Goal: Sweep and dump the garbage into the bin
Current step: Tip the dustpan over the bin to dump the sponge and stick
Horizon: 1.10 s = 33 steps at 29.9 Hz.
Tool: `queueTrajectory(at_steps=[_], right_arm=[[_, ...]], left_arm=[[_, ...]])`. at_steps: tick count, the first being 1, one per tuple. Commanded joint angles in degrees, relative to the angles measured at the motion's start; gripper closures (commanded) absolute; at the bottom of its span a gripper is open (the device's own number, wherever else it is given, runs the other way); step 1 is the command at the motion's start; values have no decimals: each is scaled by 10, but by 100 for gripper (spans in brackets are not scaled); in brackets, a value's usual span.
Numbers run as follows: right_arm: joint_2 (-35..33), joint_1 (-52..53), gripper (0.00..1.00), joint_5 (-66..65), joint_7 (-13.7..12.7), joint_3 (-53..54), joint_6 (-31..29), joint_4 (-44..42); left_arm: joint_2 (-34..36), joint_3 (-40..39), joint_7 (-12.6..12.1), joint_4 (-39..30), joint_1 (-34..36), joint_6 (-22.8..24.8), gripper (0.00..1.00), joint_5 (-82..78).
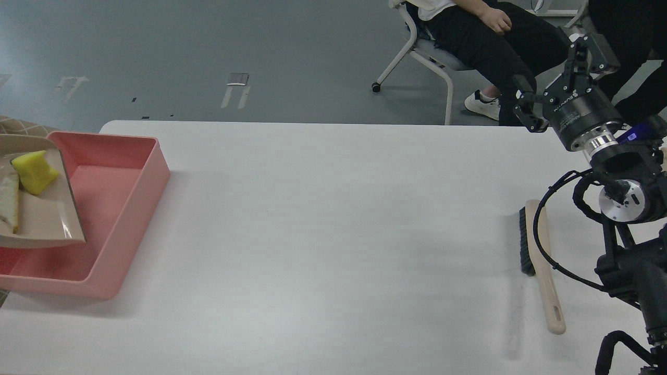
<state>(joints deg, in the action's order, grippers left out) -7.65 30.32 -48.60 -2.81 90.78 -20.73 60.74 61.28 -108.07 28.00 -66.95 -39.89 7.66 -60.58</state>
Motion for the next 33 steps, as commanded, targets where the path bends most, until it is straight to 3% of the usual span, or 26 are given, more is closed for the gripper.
queueTrajectory(at_steps=[1,12,22,29,33], right_arm=[[-2,-4,0,0,0,0,0,2],[-1,-10,0,0,0,0,0,17],[-16,-15,0,0,0,4,1,29],[-17,-10,0,8,-1,37,11,20],[-18,-5,0,7,-1,35,12,11]], left_arm=[[27,-3,0,0,0,0,80,-1],[92,-32,0,0,1,1,79,3],[100,-88,0,-14,6,43,79,105],[57,-88,0,-109,10,62,79,153],[7,-80,0,-179,62,89,79,163]])
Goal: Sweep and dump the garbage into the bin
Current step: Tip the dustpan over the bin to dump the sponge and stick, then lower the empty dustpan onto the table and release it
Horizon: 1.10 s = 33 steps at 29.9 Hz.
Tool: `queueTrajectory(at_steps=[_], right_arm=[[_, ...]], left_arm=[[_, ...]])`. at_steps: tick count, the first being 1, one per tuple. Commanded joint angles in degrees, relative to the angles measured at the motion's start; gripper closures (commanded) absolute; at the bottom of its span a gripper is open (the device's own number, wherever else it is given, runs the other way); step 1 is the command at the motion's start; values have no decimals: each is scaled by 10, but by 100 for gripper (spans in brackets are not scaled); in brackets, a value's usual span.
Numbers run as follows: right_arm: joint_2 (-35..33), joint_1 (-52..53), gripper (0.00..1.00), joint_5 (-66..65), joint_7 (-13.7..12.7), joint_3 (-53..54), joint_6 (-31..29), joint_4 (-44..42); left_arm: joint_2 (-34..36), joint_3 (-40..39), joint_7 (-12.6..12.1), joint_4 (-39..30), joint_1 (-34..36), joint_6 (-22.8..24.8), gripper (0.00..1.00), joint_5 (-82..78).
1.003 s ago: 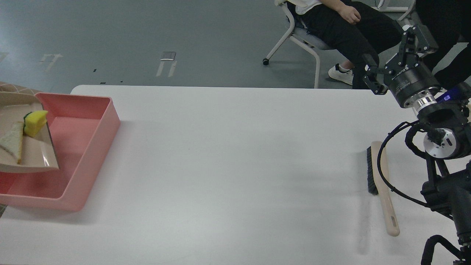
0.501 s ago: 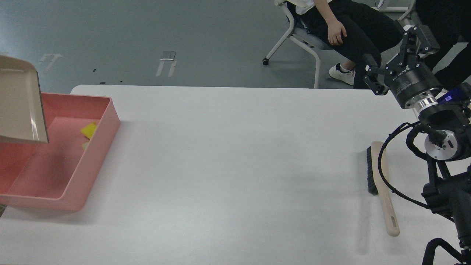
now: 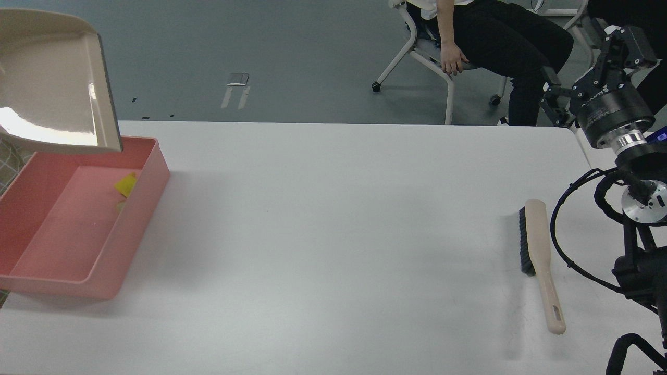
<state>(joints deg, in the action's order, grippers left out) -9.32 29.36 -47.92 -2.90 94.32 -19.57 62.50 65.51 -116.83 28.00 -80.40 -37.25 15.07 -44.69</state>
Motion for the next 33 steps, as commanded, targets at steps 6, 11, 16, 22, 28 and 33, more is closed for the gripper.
queueTrajectory(at_steps=[6,11,16,22,28,33], right_arm=[[-1,57,0,3,1,3,-6,-56],[18,92,0,14,5,-4,-10,-77],[42,122,0,15,42,-4,-10,-115],[62,144,0,14,79,-15,-11,-152],[62,150,0,14,121,-57,-11,-156],[57,150,0,14,122,-57,-11,-156]], left_arm=[[-178,93,-76,-90,203,37,79,0],[-244,182,-97,-90,279,31,79,-18],[-253,195,-98,-91,280,32,79,-38],[-260,275,-97,-91,311,33,79,-50],[-289,325,-97,-106,320,33,79,-92],[-320,372,-97,-104,330,31,79,-175]])
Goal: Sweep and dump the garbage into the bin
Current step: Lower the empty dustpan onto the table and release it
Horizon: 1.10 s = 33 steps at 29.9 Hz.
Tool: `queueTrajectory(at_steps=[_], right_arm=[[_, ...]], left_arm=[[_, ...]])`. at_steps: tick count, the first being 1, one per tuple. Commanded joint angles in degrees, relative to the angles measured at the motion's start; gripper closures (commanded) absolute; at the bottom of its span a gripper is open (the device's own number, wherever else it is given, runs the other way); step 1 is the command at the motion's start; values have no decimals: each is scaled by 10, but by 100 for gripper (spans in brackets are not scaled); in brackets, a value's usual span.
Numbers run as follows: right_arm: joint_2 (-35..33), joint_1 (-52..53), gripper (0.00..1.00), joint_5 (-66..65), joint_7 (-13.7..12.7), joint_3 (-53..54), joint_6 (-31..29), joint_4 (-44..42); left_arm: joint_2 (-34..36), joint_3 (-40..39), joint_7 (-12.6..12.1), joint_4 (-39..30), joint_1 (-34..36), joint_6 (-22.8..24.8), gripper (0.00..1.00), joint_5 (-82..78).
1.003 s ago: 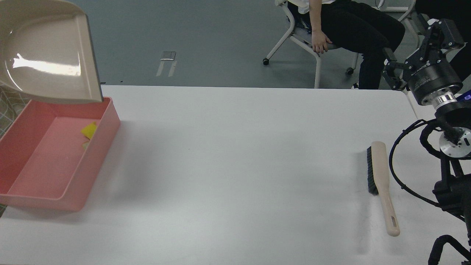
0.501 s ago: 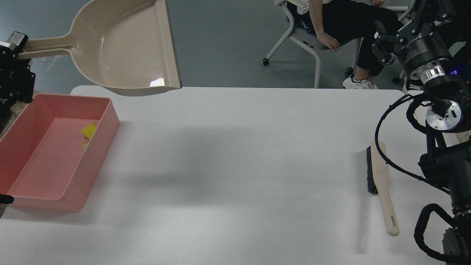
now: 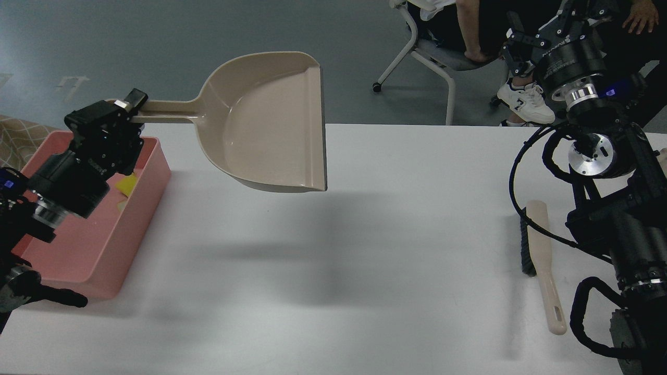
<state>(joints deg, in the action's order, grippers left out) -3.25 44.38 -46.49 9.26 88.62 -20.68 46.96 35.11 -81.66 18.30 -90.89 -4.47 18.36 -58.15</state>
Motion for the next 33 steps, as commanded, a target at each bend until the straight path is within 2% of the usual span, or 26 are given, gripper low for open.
queueTrajectory(at_steps=[1,9,13,16,19,22,29,33], right_arm=[[-3,0,0,0,1,0,0,0],[-15,-9,0,1,1,0,0,1],[-15,-9,0,1,1,1,0,2],[-15,-10,0,1,1,0,0,2],[-15,-14,0,1,1,0,0,2],[-15,-14,0,1,1,0,1,2],[-15,-16,0,1,1,0,0,1],[-15,-20,0,0,1,0,0,1]], left_arm=[[-21,24,0,1,2,-1,79,-49],[-59,94,-11,1,19,-6,79,-121],[-86,127,-47,6,25,-26,79,-158],[-108,150,-60,15,51,-42,79,-161],[-138,172,-63,75,91,-72,79,-161],[-154,181,-64,99,105,-96,79,-161],[-170,201,-71,102,102,-105,79,-161],[-173,234,-84,104,98,-132,79,-166]])
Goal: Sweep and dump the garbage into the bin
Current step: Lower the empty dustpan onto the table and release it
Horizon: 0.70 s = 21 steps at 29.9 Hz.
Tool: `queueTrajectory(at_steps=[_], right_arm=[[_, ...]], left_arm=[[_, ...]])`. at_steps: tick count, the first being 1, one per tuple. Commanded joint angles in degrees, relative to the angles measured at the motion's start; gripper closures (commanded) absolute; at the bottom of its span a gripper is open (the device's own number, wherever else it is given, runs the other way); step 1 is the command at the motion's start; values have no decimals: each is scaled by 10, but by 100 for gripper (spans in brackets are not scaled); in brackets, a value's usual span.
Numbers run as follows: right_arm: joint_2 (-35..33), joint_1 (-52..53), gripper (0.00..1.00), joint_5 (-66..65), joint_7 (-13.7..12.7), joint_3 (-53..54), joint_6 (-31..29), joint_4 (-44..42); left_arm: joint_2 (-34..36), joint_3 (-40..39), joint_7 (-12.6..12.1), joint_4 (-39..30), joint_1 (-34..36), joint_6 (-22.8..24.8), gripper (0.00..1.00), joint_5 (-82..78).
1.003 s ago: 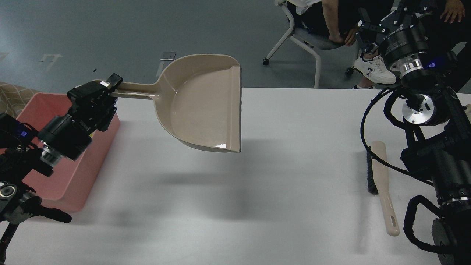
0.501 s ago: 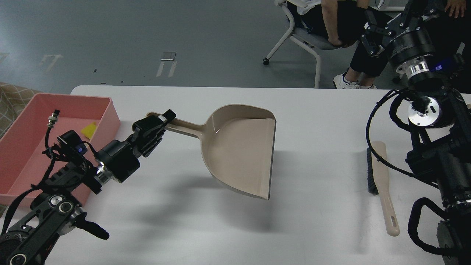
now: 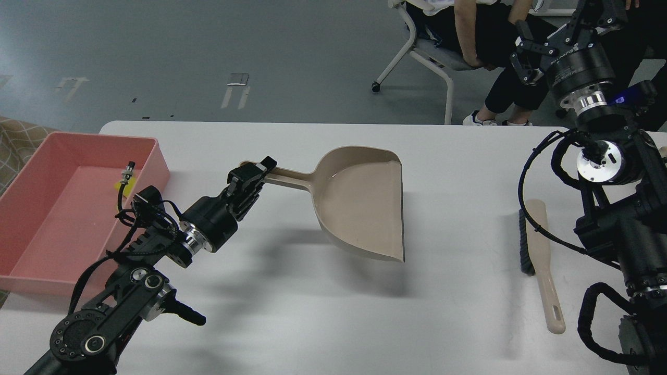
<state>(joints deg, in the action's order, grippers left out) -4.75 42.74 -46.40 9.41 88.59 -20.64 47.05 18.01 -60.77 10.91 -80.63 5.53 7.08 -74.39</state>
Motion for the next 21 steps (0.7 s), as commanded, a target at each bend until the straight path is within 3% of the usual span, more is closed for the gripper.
queueTrajectory(at_steps=[1,14,21], right_arm=[[0,-5,0,0,0,0,0,0],[-1,-8,0,0,0,0,0,0],[0,-12,0,0,0,0,0,1]], left_arm=[[-3,30,-13,2,-2,-27,79,-3],[-23,36,-13,36,-1,-55,78,-3],[-34,37,-16,37,0,-56,62,-3]])
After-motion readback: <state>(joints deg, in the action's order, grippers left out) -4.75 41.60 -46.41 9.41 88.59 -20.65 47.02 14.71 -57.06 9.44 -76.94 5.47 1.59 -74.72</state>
